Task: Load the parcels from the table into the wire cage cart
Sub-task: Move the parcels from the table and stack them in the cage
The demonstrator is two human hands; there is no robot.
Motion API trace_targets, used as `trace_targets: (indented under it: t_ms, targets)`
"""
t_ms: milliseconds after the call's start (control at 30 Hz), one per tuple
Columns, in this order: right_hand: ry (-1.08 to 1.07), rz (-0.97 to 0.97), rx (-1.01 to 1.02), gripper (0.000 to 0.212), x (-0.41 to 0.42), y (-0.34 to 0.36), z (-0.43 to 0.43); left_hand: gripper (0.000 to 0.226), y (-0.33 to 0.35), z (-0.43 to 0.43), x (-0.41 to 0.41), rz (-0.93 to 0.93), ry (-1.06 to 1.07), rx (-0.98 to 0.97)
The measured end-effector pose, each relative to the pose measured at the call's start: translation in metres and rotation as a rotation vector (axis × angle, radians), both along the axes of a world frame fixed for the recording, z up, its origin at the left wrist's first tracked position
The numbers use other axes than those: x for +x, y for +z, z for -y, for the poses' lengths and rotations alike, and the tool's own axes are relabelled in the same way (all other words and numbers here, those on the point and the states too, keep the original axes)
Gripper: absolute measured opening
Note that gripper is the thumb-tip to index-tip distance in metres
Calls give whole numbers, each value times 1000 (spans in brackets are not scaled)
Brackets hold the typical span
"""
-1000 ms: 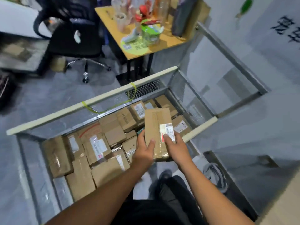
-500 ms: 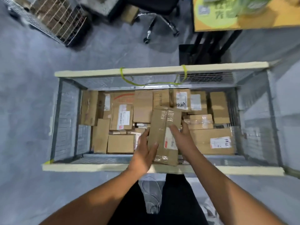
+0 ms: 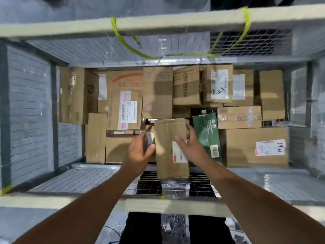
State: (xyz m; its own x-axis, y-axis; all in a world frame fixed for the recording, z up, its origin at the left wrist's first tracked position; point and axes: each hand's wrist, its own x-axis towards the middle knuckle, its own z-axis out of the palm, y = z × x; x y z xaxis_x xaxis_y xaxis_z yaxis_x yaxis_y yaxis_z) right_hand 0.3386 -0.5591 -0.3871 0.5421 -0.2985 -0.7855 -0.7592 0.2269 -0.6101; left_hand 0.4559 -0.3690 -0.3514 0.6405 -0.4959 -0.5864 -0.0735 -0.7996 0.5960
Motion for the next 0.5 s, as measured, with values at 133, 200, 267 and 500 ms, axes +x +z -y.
trace_targets:
  t_ms: [133, 200, 267, 500]
  targets:
    - [-14, -57, -32, 75, 9, -42, -22, 67, -51, -18, 19, 62, -137, 4]
    - [-33, -73, -39, 74, 17, -58, -32, 71, -67, -26, 27, 29, -177, 11]
    - [-54, -70, -25, 73, 26, -70, -40, 71, -79, -33, 33, 53, -268, 54]
    - [31, -158, -71, 78, 53, -98, -76, 66, -108, -54, 52, 335, -568, 103]
